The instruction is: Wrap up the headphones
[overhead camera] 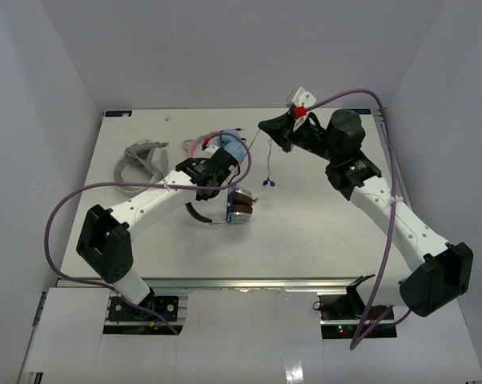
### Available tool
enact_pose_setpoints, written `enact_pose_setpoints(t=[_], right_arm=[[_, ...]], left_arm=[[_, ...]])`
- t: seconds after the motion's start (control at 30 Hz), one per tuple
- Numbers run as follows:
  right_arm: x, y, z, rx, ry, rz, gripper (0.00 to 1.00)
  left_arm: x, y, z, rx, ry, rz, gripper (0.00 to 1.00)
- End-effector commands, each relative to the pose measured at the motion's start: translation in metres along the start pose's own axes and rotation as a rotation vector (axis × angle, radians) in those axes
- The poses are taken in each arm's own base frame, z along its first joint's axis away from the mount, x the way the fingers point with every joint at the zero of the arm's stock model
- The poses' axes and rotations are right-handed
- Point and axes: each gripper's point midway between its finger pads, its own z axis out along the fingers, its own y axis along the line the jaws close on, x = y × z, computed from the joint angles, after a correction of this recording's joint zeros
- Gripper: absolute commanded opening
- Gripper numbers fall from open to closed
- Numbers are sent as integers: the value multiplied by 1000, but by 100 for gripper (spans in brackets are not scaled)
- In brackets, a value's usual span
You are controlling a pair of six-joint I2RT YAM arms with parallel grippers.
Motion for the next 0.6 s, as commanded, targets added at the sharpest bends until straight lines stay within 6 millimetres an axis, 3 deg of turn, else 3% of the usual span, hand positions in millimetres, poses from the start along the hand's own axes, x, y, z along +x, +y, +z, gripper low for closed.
enact_pose_setpoints(t=[0.0, 0.17, 0.3, 0.33, 0.57], right_arm=[[-54, 32, -22, -130, -67, 92, 8], [-47, 65, -45, -210, -48, 233, 8], [-23, 96, -54, -289, -24, 355, 8], [-26, 102, -57, -297, -50, 376, 8], [40, 153, -58, -337, -1, 449, 8]], left_arm=[[-18, 38, 9, -106, 38, -212, 0], [-29, 55, 12, -95, 35, -337, 0], [-48, 53, 2, -31, -6, -406, 0], [-51, 52, 1, -16, -11, -420, 0], [-84, 46, -21, 128, -85, -578, 0]])
